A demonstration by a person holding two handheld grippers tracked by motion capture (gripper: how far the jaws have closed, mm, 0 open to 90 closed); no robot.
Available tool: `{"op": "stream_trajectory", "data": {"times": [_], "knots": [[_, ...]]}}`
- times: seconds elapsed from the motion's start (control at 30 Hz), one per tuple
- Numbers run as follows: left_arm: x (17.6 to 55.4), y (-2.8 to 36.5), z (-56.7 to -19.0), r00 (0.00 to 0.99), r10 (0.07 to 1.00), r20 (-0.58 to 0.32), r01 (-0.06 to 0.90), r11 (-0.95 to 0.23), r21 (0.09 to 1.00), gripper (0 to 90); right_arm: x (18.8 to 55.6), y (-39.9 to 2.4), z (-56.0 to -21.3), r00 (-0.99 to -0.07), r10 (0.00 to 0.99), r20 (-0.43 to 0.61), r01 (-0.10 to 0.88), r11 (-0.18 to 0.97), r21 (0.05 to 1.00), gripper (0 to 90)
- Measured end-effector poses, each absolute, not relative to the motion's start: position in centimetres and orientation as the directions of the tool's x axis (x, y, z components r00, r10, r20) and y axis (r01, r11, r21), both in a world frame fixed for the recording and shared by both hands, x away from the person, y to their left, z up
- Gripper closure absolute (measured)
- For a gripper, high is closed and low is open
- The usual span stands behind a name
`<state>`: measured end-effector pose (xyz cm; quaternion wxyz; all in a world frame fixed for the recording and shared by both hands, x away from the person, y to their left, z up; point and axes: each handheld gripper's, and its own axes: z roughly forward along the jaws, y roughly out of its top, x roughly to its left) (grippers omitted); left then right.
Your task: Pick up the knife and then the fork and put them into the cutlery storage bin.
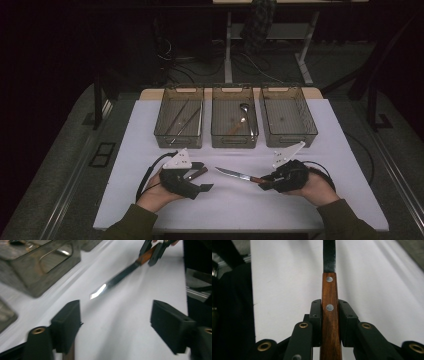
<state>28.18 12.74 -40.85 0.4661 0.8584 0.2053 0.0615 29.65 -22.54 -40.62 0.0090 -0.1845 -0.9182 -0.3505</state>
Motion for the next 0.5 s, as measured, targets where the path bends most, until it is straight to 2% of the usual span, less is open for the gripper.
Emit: {"op": "stream_trajectory", "data": {"times": [0.1, 0.27, 0.5], "knots": [[28.0, 13.3, -41.6, 0.889, 0.448, -0.092, 0.322, -0.472, 0.821, 13.2, 29.9, -23.1, -40.6, -0.918, 0.367, 0.146, 0.37, 0.668, 0.646, 74.9], [27.7, 14.4, -42.4, 0.862, 0.493, -0.116, 0.355, -0.425, 0.832, 10.2, 30.4, -24.1, -40.4, -0.891, 0.427, 0.151, 0.41, 0.62, 0.669, 75.0], [28.2, 14.6, -43.0, 0.864, 0.493, -0.102, 0.344, -0.429, 0.835, 0.6, 30.9, -25.3, -39.7, -0.853, 0.504, 0.134, 0.444, 0.566, 0.695, 74.9]]}}
